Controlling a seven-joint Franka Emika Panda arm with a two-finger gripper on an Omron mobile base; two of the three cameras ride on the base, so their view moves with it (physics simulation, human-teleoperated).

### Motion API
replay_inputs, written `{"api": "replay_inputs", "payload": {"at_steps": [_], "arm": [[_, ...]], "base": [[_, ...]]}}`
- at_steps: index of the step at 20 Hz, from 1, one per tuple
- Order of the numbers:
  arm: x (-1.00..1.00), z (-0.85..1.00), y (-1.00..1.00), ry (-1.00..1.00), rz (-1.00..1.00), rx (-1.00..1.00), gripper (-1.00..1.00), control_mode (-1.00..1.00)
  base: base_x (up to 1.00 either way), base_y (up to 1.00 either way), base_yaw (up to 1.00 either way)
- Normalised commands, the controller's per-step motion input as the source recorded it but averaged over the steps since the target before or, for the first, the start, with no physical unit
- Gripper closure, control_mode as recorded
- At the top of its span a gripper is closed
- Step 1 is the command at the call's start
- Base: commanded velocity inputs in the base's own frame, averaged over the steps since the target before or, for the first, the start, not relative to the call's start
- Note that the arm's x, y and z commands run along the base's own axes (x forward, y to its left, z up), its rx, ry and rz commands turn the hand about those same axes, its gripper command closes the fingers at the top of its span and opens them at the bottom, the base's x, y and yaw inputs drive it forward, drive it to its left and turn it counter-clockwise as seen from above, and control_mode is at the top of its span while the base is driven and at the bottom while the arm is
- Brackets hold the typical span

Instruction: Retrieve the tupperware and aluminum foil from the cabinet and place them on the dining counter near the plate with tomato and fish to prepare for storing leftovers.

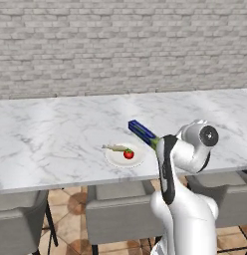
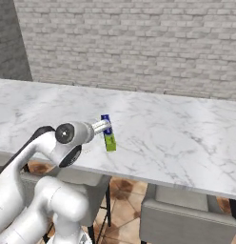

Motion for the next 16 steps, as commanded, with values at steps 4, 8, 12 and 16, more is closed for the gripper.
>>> {"api": "replay_inputs", "payload": {"at_steps": [4,8,12,16], "arm": [[-0.56,1.00,0.07,0.18,0.00,-0.31,-1.00,-1.00],[-0.70,1.00,0.17,0.22,0.01,-0.33,-1.00,-1.00],[-0.98,1.00,0.23,0.14,0.15,-0.34,-1.00,-1.00],[-1.00,0.76,0.26,0.02,0.23,-0.31,-1.00,-1.00]], "base": [[0.00,0.00,0.00],[0.00,0.00,0.00],[0.00,0.00,0.00],[0.00,0.00,0.00]]}}
